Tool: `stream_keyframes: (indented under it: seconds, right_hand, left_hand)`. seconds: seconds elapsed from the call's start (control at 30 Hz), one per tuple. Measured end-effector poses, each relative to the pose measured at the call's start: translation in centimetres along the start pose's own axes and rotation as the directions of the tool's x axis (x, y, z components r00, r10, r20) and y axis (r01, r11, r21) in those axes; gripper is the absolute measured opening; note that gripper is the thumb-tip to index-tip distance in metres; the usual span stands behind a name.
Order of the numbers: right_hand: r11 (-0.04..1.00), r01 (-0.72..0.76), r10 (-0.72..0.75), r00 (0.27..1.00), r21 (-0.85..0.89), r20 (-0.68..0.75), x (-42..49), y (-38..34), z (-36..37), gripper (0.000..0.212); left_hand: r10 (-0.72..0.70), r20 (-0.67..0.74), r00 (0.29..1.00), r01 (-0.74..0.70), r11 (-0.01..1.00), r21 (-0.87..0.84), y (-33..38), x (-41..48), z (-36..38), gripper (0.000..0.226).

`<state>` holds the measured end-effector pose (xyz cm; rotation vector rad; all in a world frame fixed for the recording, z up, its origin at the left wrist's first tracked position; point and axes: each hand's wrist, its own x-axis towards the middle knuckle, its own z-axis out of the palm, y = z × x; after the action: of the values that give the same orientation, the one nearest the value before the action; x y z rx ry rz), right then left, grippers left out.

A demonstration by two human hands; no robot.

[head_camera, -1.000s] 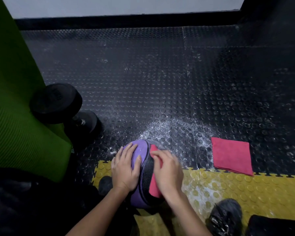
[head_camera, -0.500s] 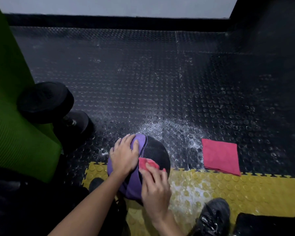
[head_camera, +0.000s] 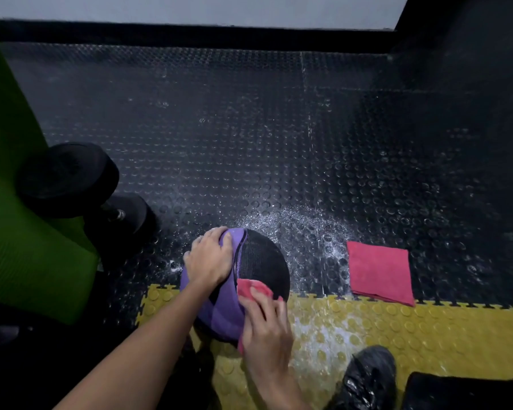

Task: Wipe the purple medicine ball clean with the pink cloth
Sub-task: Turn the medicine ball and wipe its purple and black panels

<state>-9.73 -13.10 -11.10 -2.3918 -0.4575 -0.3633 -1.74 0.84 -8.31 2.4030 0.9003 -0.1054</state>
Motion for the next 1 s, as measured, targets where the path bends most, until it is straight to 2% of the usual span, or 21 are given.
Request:
stream_keyframes:
  seconds: [0.13, 0.23, 0.27, 0.33, 0.43, 0.5, 0.53, 0.57, 0.6, 0.63, 0.67, 0.7, 0.73, 0.77, 0.83, 0.9, 0.93, 0.97, 1.0]
  right_hand:
    - [0.994, -0.033, 0.044, 0.994, -0.103, 0.104, 5.7, -1.1, -0.3, 0.024]
    - [0.990, -0.108, 0.131, 0.941, -0.089, 0.311, 9.9, -0.8, 0.3, 0.027]
    - [0.988, -0.115, 0.142, 0.935, -0.100, 0.325, 10.1, -0.8, 0.3, 0.027]
    - [0.985, -0.090, 0.119, 0.973, -0.151, 0.199, 8.7, -1.0, -0.2, 0.027]
    - [0.999, -0.011, 0.014, 0.996, -0.034, 0.093, 3.8, -0.5, -0.8, 0.024]
    - [0.996, -0.072, 0.068, 0.996, 0.056, 0.061, 2.6, 0.3, -1.1, 0.020]
    - [0.983, -0.165, 0.161, 0.986, 0.086, 0.043, 2.9, 0.8, -1.1, 0.019]
    - [0.946, -0.300, 0.296, 0.954, 0.119, 0.057, 3.6, 1.6, -1.1, 0.019]
    - [0.875, -0.458, 0.444, 0.889, 0.160, 0.112, 4.5, 2.5, -1.1, 0.019]
    - [0.771, -0.610, 0.581, 0.792, 0.185, 0.189, 5.3, 3.4, -1.1, 0.019]
    - [0.681, -0.710, 0.665, 0.703, 0.181, 0.252, 5.8, 4.1, -1.2, 0.018]
    - [0.660, -0.738, 0.692, 0.670, 0.143, 0.269, 5.9, 4.5, -1.4, 0.018]
    - [0.693, -0.715, 0.676, 0.689, 0.093, 0.259, 5.7, 4.2, -1.6, 0.018]
    - [0.753, -0.657, 0.632, 0.739, 0.042, 0.232, 5.4, 3.3, -1.8, 0.019]
    - [0.884, -0.468, 0.463, 0.877, 0.003, 0.130, 4.3, 0.8, -2.0, 0.020]
    - [0.954, -0.300, 0.300, 0.951, -0.011, 0.079, 3.5, -0.2, -2.0, 0.019]
    - [0.956, -0.294, 0.292, 0.950, -0.001, 0.112, 3.6, 0.2, -2.1, 0.019]
    - [0.932, -0.360, 0.350, 0.921, 0.032, 0.170, 4.0, 0.9, -2.1, 0.019]
    - [0.879, -0.472, 0.445, 0.863, 0.070, 0.240, 4.4, 1.8, -2.2, 0.019]
  left_hand:
    - [0.026, -0.010, 1.000, -0.025, 0.999, 0.025, -0.3, -0.5, -0.1, 0.043]
    - [0.049, -0.028, 0.998, -0.048, 0.998, 0.037, -0.3, -1.3, 0.3, 0.044]
    - [0.059, -0.037, 0.998, -0.058, 0.998, 0.032, -0.3, -1.4, 0.5, 0.043]
    - [0.043, -0.044, 0.998, -0.042, 0.999, 0.007, -0.3, -1.5, 0.6, 0.043]
    - [0.039, -0.035, 0.999, -0.040, 0.999, -0.002, -0.6, -1.4, 0.6, 0.042]
    - [0.053, -0.031, 0.998, -0.053, 0.999, 0.004, -0.9, -1.5, 0.4, 0.041]
    - [0.054, -0.033, 0.998, -0.054, 0.999, 0.007, -1.0, -1.7, 0.4, 0.041]
    - [0.058, -0.039, 0.998, -0.057, 0.998, 0.012, -1.1, -2.1, 0.4, 0.042]
    - [0.062, -0.048, 0.997, -0.062, 0.998, 0.013, -1.2, -2.7, 0.4, 0.043]
    - [0.068, -0.063, 0.996, -0.068, 0.998, 0.014, -1.3, -3.3, 0.5, 0.047]
    - [0.074, -0.087, 0.993, -0.073, 0.997, 0.016, -1.5, -4.0, 0.6, 0.054]
    - [0.082, -0.113, 0.990, -0.080, 0.997, 0.022, -1.6, -4.6, 0.7, 0.062]
    - [0.082, -0.136, 0.987, -0.080, 0.997, 0.023, -1.7, -5.2, 0.8, 0.069]
    - [0.079, -0.154, 0.985, -0.078, 0.997, 0.014, -1.9, -5.8, 0.9, 0.072]
    - [0.076, -0.193, 0.978, -0.081, 0.996, -0.021, -2.6, -7.0, 1.3, 0.070]
    - [0.065, -0.238, 0.969, -0.082, 0.995, -0.059, -3.1, -7.8, 1.2, 0.061]
    - [0.004, -0.227, 0.974, -0.026, 0.996, -0.091, -3.0, -7.8, 0.8, 0.054]
    - [-0.094, -0.199, 0.975, 0.068, 0.988, -0.136, -2.7, -7.6, 0.5, 0.046]
    - [-0.212, -0.166, 0.963, 0.181, 0.966, -0.184, -2.2, -7.2, 0.1, 0.039]
